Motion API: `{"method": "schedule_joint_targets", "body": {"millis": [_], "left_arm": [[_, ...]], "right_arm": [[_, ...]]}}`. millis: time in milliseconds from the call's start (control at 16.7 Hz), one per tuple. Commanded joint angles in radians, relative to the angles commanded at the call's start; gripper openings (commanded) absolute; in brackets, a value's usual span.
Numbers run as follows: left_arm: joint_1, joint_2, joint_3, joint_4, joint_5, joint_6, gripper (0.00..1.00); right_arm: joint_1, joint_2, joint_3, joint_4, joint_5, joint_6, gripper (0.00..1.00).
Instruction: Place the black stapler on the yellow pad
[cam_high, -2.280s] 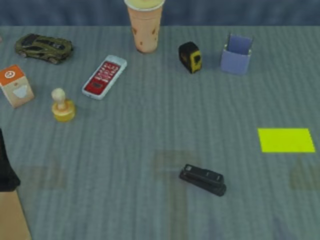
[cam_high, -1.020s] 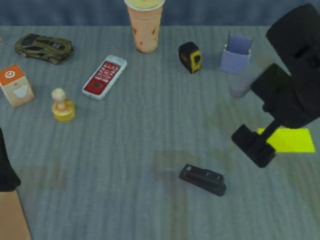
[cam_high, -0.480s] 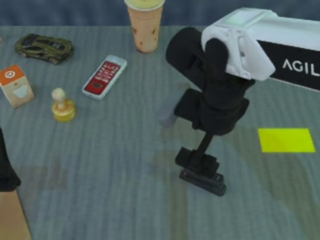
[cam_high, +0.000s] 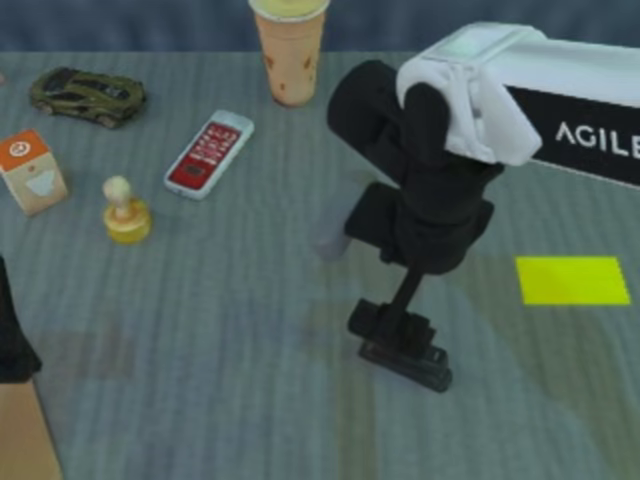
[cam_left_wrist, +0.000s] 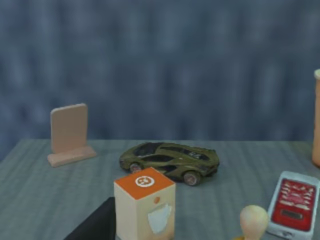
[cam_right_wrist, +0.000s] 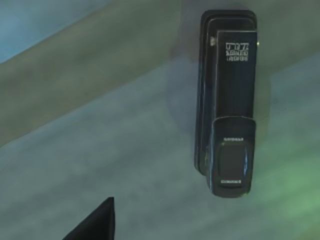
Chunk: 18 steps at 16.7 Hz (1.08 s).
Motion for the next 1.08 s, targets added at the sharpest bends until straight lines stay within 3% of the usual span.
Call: {"method": "schedule_joint_targets", "body": {"millis": [420,780,1080], "left_arm": [[0.0,0.0,0.0,0.0,0.0,0.0,1.0],[0.0,0.0,0.0,0.0,0.0,0.0,1.0],[0.0,0.0,0.0,0.0,0.0,0.0,1.0]], "right_arm": [[0.005,0.107,-0.17,0.289,0.001,0.005,1.0],[0.007,0.13,-0.2,0.332,0.001,0.006,1.0],[0.007,0.13,-0.2,0.332,0.001,0.006,0.62]]}}
